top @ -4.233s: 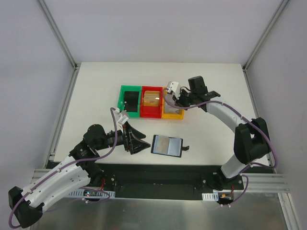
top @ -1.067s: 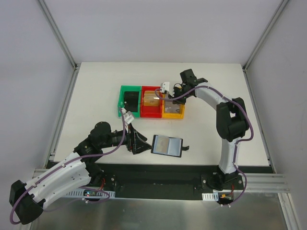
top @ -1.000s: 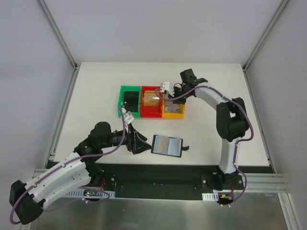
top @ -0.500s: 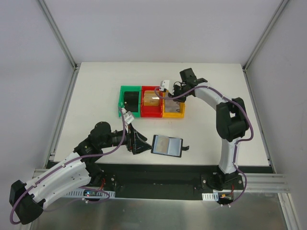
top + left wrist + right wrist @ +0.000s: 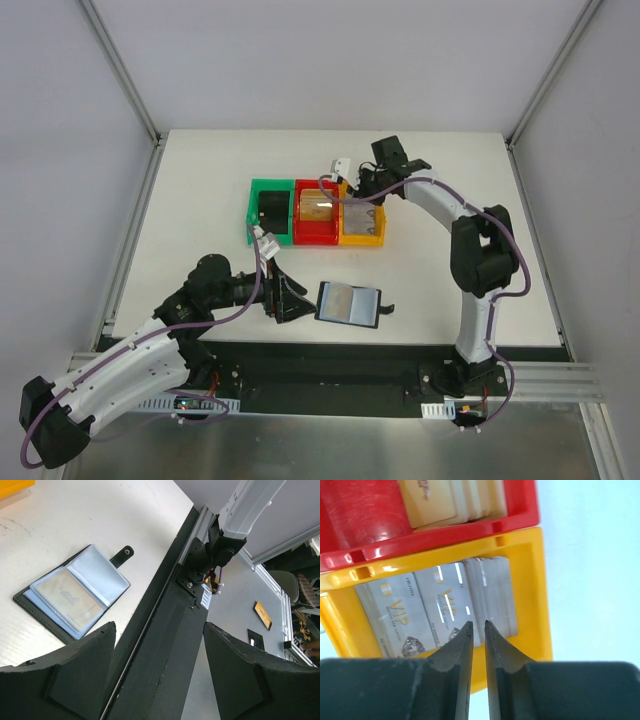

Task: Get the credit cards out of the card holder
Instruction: Place the credit card in the storage box.

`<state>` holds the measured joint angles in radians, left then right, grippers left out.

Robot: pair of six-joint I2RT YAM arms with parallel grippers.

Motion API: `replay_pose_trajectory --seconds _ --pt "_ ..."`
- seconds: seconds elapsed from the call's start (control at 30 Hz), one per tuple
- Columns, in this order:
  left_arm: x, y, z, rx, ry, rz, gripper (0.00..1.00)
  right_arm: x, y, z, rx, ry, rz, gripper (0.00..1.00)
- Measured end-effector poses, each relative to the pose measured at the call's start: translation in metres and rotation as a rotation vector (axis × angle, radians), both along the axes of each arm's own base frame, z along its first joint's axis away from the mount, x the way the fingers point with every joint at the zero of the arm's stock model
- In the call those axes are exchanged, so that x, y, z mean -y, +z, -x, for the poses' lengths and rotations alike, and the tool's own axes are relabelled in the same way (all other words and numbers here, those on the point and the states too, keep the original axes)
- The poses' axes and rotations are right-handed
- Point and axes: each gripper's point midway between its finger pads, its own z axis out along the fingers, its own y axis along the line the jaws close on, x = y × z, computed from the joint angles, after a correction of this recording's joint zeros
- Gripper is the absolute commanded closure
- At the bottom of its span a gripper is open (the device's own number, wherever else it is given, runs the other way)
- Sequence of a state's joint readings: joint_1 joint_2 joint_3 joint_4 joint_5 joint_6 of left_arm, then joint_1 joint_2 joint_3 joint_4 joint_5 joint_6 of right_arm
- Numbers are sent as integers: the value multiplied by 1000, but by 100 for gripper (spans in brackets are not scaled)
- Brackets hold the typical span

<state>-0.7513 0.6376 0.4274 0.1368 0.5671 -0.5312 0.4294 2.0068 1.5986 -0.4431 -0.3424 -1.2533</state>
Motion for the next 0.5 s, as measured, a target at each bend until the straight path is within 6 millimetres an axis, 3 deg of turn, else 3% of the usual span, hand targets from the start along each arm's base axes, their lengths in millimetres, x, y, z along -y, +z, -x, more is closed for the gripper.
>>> replay_pose_trajectory --seconds 0.17,0.33,0.43,0.5 --pt "0 1 0 3 0 3 28 2 31 -12 81 -66 -30 78" --pt "0 1 0 2 2 2 27 6 91 -14 181 -164 -111 72" --pt "-1 0 -5 0 29 -2 25 6 132 0 241 -238 -205 68" --pt "-1 -2 -10 -7 57 -7 23 1 153 30 248 -266 -293 64"
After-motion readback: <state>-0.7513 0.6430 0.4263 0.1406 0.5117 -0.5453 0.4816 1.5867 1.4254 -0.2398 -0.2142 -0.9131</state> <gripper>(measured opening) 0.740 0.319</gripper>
